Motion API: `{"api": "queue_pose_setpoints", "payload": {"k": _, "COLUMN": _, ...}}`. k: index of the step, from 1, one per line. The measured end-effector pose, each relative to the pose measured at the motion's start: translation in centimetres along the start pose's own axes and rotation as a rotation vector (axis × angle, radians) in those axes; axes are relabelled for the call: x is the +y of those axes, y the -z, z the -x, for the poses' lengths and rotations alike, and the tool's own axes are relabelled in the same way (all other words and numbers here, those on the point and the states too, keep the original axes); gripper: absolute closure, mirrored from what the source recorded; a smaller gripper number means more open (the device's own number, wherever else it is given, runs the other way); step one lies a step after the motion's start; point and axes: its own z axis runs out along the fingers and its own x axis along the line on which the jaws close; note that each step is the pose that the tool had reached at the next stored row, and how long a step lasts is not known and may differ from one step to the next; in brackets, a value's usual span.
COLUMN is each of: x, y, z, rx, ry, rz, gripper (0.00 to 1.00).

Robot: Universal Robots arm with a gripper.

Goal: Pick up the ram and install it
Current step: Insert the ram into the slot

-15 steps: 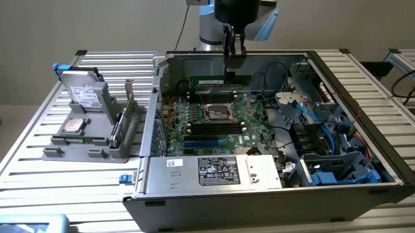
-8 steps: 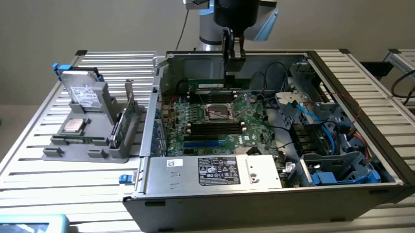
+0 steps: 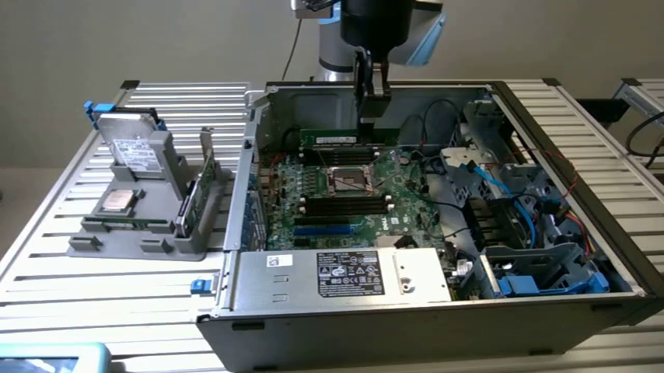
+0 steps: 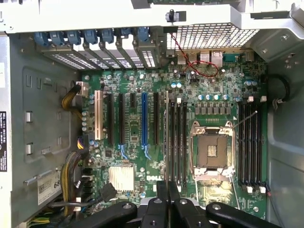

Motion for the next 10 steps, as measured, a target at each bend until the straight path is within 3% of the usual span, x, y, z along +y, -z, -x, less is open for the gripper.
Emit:
{"api": "queue_pose_setpoints", "payload": {"k": 6, "x": 0.05, "y": -0.66, "z": 0.1, "rx": 0.0009, "ry": 0.000, "rz": 0.0001, "gripper": 0.88}}
{"api": "queue_pose_setpoints", "payload": {"k": 8, "x": 0.07, "y": -0.96, "z": 0.1, "rx": 0.0046, "ry": 0.000, "rz": 0.0000, "gripper": 0.88}}
{"api": "queue_pose_setpoints", "payload": {"k": 10, "x": 0.08, "y": -1.17, "z": 0.1, "rx": 0.0120, "ry": 0.000, "rz": -0.0001, "gripper": 0.88}}
